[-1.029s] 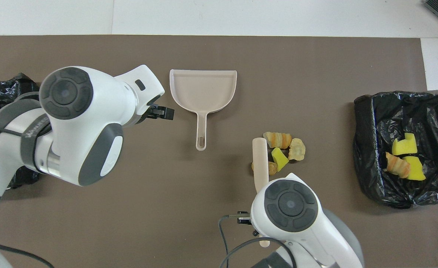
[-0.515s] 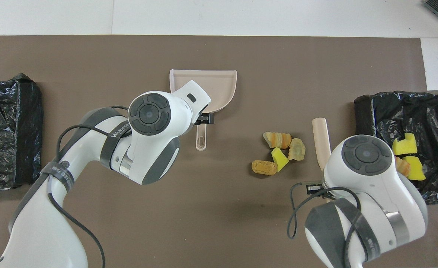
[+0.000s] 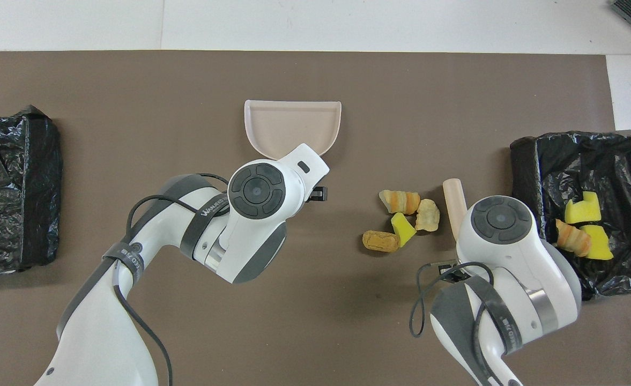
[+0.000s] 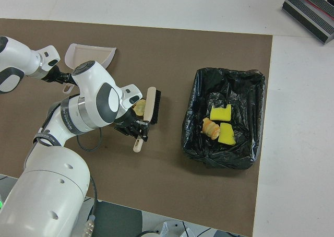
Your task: Sweep and dump trash in bin
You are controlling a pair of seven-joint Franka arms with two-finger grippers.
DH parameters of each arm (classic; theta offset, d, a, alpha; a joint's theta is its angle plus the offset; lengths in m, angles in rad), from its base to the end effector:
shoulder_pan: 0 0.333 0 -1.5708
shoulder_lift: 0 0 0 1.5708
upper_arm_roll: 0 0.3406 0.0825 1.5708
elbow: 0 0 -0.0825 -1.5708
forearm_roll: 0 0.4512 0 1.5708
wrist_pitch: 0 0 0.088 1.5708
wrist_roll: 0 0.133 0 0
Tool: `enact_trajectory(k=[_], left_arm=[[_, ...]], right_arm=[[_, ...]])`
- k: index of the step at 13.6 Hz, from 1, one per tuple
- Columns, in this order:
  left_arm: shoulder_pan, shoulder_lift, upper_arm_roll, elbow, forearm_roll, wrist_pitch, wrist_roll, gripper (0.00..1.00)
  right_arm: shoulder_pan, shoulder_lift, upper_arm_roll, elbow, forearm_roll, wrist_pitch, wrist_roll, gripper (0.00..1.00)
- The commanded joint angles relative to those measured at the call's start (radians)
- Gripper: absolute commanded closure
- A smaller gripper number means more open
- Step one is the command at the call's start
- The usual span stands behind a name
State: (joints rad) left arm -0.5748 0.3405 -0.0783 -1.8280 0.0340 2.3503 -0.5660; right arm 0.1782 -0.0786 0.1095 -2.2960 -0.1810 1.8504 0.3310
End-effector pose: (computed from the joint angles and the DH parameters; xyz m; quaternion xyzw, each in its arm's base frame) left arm 0.5756 -0.4351 0.3266 0.9945 -0.0507 0.0751 0.0520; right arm 0.4855 0.1239 0.3186 0.9794 0.0182 -0.1476 0.1364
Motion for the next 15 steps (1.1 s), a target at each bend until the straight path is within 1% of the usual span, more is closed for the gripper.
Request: enact_trajectory(k=[1,2,3,4,5,6,7,8,9,10,11,12,13,14,15], left_arm=[[-0.014,-0.014,0.015,-0.04,0.038,0.026,-0.014,0.66],[-0.014,-0.015,0.015,-0.043,0.043,0.018,-0.012,0.72],[-0.014,-0.018,0.015,-0.047,0.043,0.012,-0.012,0.78],[-0.014,-0.021,0.015,-0.051,0.043,-0.003,-0.012,0.87],[-0.014,-0.023,0.015,-0.054,0.043,-0.023,-0.011,1.0],[-0.01,-0.023,0.017,-0.048,0.044,-0.046,-0.006,1.0],[-0.001,-0.021,0.017,-0.042,0.055,-0.049,0.0,1.0],[0.003,-0.029,0.023,-0.04,0.082,-0.052,0.021,1.0],[0.009,-0.041,0.028,-0.04,0.09,-0.055,0.079,1.0],[0.039,-0.058,0.028,-0.039,0.09,-0.083,0.192,1.0],[0.068,-0.083,0.025,-0.033,0.089,-0.121,0.278,1.0],[0.082,-0.103,0.025,-0.024,0.089,-0.173,0.346,1.0],[0.101,-0.127,0.026,-0.02,0.089,-0.212,0.432,1.0],[0.13,-0.15,0.025,-0.019,0.089,-0.245,0.54,1.0],[0.145,-0.17,0.025,-0.019,0.089,-0.305,0.642,1.0]], right_arm=[[-0.009,0.022,0.009,-0.005,0.047,0.038,-0.043,1.0],[-0.008,0.031,0.009,-0.005,0.119,0.042,-0.073,1.0],[0.004,0.039,0.009,-0.005,0.149,0.044,-0.092,1.0],[0.007,0.042,0.009,-0.002,0.164,0.044,-0.096,1.0],[0.012,0.042,0.01,0.001,0.196,0.043,-0.095,1.0],[0.035,0.043,0.01,0.006,0.245,0.042,-0.087,1.0],[0.059,0.046,0.009,0.024,0.248,0.029,-0.076,1.0],[0.063,0.051,0.007,0.035,0.236,0.015,-0.051,1.0],[0.063,0.049,0.006,0.047,0.217,0.009,-0.023,1.0],[0.061,0.04,0.004,0.068,0.189,-0.013,0.005,1.0],[0.054,0.03,0.002,0.096,0.175,-0.06,0.037,1.0],[0.05,0.014,0.001,0.115,0.128,-0.116,0.048,1.0],[0.063,-0.012,0.005,0.109,0.05,-0.164,0.054,1.0],[0.064,-0.035,0.01,0.09,-0.006,-0.186,0.051,1.0],[0.084,-0.058,0.012,0.06,-0.017,-0.198,0.043,1.0]])
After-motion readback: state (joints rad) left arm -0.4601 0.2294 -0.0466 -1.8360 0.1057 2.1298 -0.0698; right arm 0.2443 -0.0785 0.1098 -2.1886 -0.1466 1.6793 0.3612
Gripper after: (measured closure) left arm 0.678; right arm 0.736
